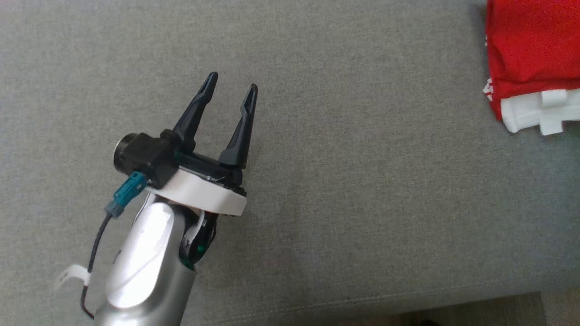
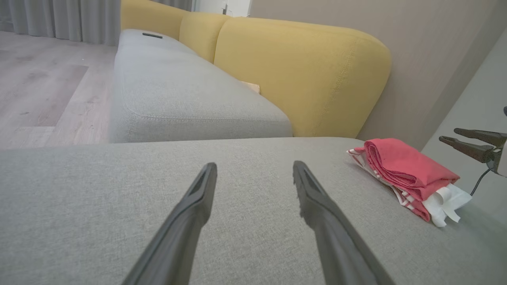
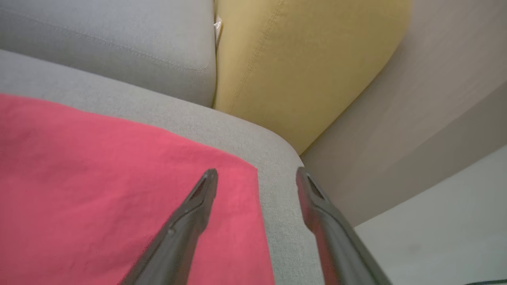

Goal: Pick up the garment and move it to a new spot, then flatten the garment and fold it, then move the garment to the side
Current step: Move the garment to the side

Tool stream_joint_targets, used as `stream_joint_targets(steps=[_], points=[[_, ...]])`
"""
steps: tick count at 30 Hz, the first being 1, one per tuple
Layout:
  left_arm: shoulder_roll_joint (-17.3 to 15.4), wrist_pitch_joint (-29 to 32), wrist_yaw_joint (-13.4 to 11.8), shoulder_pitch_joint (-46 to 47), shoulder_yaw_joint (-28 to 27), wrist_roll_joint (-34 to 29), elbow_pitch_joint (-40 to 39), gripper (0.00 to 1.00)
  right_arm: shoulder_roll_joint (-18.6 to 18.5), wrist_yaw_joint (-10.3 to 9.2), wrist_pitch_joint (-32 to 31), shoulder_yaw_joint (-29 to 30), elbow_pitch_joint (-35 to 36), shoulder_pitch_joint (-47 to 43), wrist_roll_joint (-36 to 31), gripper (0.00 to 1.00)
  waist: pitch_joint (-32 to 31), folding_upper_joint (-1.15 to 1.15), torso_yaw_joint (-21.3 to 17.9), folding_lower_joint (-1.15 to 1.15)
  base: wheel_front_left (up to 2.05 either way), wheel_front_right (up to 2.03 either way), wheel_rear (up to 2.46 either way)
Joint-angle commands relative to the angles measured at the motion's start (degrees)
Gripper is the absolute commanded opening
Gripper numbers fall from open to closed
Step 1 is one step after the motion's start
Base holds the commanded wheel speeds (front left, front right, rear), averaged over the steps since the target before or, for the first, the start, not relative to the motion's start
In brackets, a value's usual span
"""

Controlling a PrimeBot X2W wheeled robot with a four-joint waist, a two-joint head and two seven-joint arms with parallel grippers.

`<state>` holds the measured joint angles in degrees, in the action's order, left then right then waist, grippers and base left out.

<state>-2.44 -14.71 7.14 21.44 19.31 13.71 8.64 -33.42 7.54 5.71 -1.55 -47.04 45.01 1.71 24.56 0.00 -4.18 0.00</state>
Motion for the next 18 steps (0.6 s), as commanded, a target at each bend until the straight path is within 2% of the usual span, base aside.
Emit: stream_joint_targets(steps=[1,9,18], points=[[-0.49,-0.29,0.35,0.70,-2.36,-0.20,-1.76,1.00,-0.48,-0.05,0.92,0.72,1.98,-0.31,-0.37,1.00,-1.67,0.00,0.08,0.00,0.00,0.00,0.00],[-0.49,-0.29,0.35,-2.98,-5.76,0.10,-1.80,1.00,6.83,-0.05,4.38,0.78,7.39,-3.01,1.75,1.00,-8.74,0.00,0.54,0.00,0.00,0.00,0.00],[-0.45,-0.29,0.35,-8.08,-9.90,0.89,-2.06,1.00,16.09,-0.05,7.29,-0.73,20.19,-13.52,9.48,1.00,-15.94,0.00,2.93,0.00,0.00,0.00,0.00]])
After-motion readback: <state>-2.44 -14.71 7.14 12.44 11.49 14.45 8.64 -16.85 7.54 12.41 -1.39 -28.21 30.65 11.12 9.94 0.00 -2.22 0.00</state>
